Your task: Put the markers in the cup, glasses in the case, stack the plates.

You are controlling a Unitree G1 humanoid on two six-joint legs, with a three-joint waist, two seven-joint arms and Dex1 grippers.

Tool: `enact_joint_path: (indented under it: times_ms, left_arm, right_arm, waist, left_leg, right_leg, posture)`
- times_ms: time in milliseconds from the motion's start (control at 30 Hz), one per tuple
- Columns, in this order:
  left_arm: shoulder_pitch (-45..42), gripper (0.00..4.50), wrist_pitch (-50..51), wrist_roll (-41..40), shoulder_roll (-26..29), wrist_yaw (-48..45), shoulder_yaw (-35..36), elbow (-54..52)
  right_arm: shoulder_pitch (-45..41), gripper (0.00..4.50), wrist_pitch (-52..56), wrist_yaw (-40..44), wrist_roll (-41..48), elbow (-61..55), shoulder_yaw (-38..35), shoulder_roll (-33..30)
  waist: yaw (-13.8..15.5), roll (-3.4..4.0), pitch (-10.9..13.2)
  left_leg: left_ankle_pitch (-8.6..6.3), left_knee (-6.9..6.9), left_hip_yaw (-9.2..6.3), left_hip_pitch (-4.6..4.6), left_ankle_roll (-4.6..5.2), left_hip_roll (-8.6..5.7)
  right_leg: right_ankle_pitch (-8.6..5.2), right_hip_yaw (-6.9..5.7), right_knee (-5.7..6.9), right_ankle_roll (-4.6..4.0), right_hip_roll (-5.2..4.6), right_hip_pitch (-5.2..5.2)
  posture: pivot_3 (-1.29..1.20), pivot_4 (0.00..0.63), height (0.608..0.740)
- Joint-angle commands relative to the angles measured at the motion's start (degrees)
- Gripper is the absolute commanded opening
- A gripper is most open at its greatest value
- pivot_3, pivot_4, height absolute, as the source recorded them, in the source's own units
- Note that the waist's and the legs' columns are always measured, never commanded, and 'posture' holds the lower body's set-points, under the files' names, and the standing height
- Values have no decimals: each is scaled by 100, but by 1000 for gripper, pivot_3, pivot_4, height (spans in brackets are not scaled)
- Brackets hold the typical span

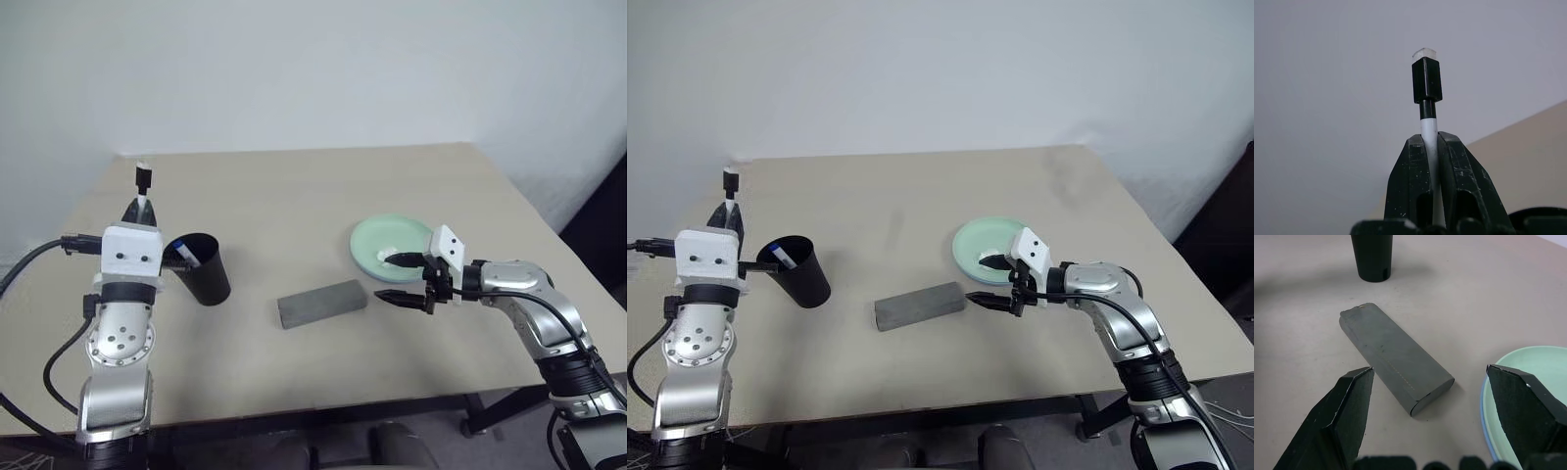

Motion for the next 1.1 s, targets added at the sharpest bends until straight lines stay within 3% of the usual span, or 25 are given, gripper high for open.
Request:
enact_joint_path:
  times_ms: [33,367,467,700,933,1100]
  left_arm:
    - [-342,13,-394,-116,-49,-149,-157,304]
    - [-723,13,-907,-183,-174,-298,-292,1121]
    - [-744,813,-974,-243,-198,-302,-266,1187]
    - [-812,3194,-945,-370,-229,-386,-300,1152]
    - [-921,3194,-732,-576,-295,-444,-266,851]
    - [-1134,3194,169,-1248,-487,-421,-64,63]
  right_arm:
    - [-169,3996,-54,10,26,-95,-104,-3]
    - [-104,3996,-46,-58,29,-175,-134,4]
    - [-47,3996,-28,-81,43,-234,-150,-8]
    - [-53,3996,-13,-98,55,-240,-147,-13]
    - [-93,3996,-27,-98,36,-187,-115,18]
    - [-140,3996,-31,-110,68,-85,-180,50]
  waist:
    - [4,-1,0]
    - [-3,-3,-2]
    - [-2,-4,-2]
    - [-2,-5,-3]
    - [3,-6,-4]
    - [-4,-8,-5]
  left_leg:
    - [0,1,-1,-1,0,-1]
    - [-1,-4,-1,-1,0,0]
    - [-1,-3,-1,-1,0,0]
    - [0,-1,-1,-1,0,0]
    - [0,-1,-2,-1,0,0]
    - [-1,0,-2,-2,0,0]
  right_leg:
    - [0,-1,0,0,0,0]
    - [4,-1,0,-2,0,-3]
    - [4,-1,0,-2,0,-2]
    - [5,-1,1,-1,0,-1]
    - [5,-1,1,-1,0,-1]
    - [6,-1,1,0,0,-1]
  posture:
    - [0,0,740]
    - [0,0,740]
    - [0,0,740]
    - [0,0,740]
    - [0,0,740]
    - [0,0,740]
